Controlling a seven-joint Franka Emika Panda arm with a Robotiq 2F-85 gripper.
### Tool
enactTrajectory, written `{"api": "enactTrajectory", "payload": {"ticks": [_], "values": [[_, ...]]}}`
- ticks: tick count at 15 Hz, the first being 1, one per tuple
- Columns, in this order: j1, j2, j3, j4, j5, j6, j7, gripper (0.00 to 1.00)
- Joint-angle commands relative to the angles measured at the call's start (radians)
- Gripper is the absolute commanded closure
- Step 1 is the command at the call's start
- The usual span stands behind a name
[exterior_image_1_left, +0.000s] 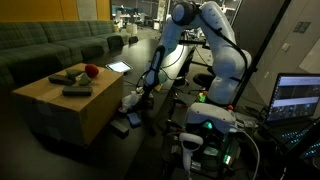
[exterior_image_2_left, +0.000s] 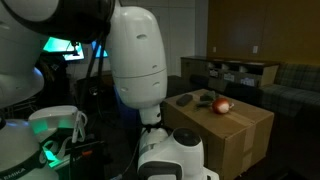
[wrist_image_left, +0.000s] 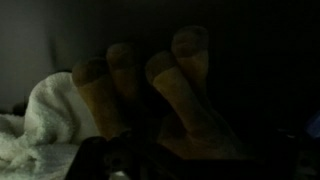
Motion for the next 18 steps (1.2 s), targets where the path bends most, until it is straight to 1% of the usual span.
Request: {"api": "enactTrajectory", "payload": {"ticks": [1, 4, 5, 6, 9, 10, 15, 17, 18], "values": [[-0.062, 0.062, 0.038, 0.073, -0.028, -0.028, -0.04, 0.0], [-0.096, 0.09, 0.063, 0.104, -0.03, -0.047, -0.068, 0.0], [-0.109, 0.099, 0.076, 0.114, -0.031, -0.055, -0.079, 0.03], [-0.114, 0.106, 0.083, 0.121, -0.03, -0.063, -0.086, 0.17], [-0.133, 0.118, 0.105, 0.14, -0.025, -0.085, -0.105, 0.36], [-0.141, 0.121, 0.113, 0.148, -0.023, -0.095, -0.111, 0.47], [-0.16, 0.113, 0.134, 0.162, -0.013, -0.145, -0.133, 0.84], [-0.157, 0.097, 0.135, 0.157, -0.008, -0.165, -0.134, 0.9], [-0.159, 0.087, 0.138, 0.153, -0.006, -0.178, -0.137, 0.9]]}}
